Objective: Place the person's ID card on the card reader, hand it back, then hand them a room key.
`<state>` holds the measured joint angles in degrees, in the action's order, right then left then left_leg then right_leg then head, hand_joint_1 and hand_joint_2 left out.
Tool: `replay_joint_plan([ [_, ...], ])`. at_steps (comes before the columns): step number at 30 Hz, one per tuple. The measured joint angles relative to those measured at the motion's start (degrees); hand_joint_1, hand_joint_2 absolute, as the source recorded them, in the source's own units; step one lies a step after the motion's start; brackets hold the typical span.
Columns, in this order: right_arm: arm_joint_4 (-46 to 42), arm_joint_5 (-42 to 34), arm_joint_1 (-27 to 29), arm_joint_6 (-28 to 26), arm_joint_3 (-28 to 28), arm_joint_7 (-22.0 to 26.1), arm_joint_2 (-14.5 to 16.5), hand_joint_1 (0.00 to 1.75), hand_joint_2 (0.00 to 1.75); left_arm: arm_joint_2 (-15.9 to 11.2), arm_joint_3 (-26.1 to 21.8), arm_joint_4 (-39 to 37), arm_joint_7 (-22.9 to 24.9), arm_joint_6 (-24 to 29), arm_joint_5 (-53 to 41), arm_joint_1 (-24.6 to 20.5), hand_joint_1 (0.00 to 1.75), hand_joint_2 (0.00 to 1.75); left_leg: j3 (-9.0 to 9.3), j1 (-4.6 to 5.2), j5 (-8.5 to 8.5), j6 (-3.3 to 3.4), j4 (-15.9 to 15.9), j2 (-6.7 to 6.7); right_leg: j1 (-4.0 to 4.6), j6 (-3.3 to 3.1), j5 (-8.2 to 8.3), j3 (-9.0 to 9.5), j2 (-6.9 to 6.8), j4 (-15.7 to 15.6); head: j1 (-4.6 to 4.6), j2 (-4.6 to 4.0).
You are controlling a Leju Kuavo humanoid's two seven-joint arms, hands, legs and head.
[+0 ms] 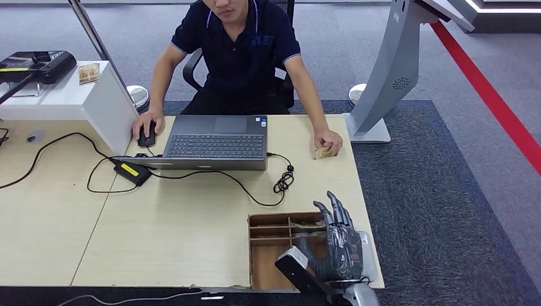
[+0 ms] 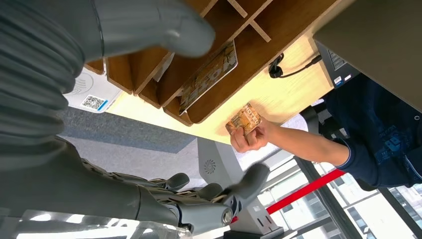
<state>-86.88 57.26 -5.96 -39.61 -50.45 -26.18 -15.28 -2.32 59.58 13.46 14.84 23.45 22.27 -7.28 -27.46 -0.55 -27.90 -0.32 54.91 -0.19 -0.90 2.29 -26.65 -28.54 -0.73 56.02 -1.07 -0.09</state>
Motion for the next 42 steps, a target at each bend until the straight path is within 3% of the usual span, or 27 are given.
replay_joint_plan([
  [6,0.00,0.00,0.00,0.00,0.01,-0.08,0.00,0.17,1.75,0.00,0.00,0.00,0.00,0.04,0.00,0.00,0.00,0.00,0.00,0.00,0.00,0.00,0.00,0.00,0.00,0.00,0.00,0.00,0.00,0.00,0.00,0.00],
  [26,0.00,-0.09,0.00,-0.01,0.01,-0.20,0.00,0.22,1.75,0.00,0.00,0.00,0.00,0.07,0.00,0.00,0.00,0.00,0.00,0.00,0.00,0.00,0.00,0.00,0.00,0.00,0.00,0.00,0.00,0.00,0.00,0.00],
  [29,0.00,-0.09,0.00,-0.02,0.01,-0.20,0.00,0.26,1.75,0.00,0.00,0.00,0.00,0.07,0.00,0.00,0.00,0.00,0.00,0.00,0.00,0.00,0.00,0.00,0.00,0.00,0.00,0.00,0.00,0.00,0.00,0.00],
  [33,0.00,-0.09,0.00,0.01,0.01,-0.20,0.00,0.50,1.75,0.00,0.00,0.00,0.00,0.07,0.00,0.00,0.00,0.00,0.00,0.00,0.00,0.00,0.00,0.00,0.00,0.00,0.00,0.00,0.00,0.00,0.00,0.00],
  [37,0.00,-0.10,0.00,-0.01,0.01,-0.20,0.00,0.27,1.75,0.00,0.00,0.00,0.00,0.07,0.00,0.00,0.00,0.00,0.00,0.00,0.00,0.00,0.00,0.00,0.00,0.00,0.00,0.00,0.00,0.00,0.00,0.00],
  [42,0.00,-0.11,0.00,-0.02,0.01,-0.20,0.00,0.25,1.75,0.00,0.00,0.00,0.00,0.07,0.00,0.00,0.00,0.00,0.00,0.00,0.00,0.00,0.00,0.00,0.00,0.00,0.00,0.00,0.00,0.00,0.00,0.00],
])
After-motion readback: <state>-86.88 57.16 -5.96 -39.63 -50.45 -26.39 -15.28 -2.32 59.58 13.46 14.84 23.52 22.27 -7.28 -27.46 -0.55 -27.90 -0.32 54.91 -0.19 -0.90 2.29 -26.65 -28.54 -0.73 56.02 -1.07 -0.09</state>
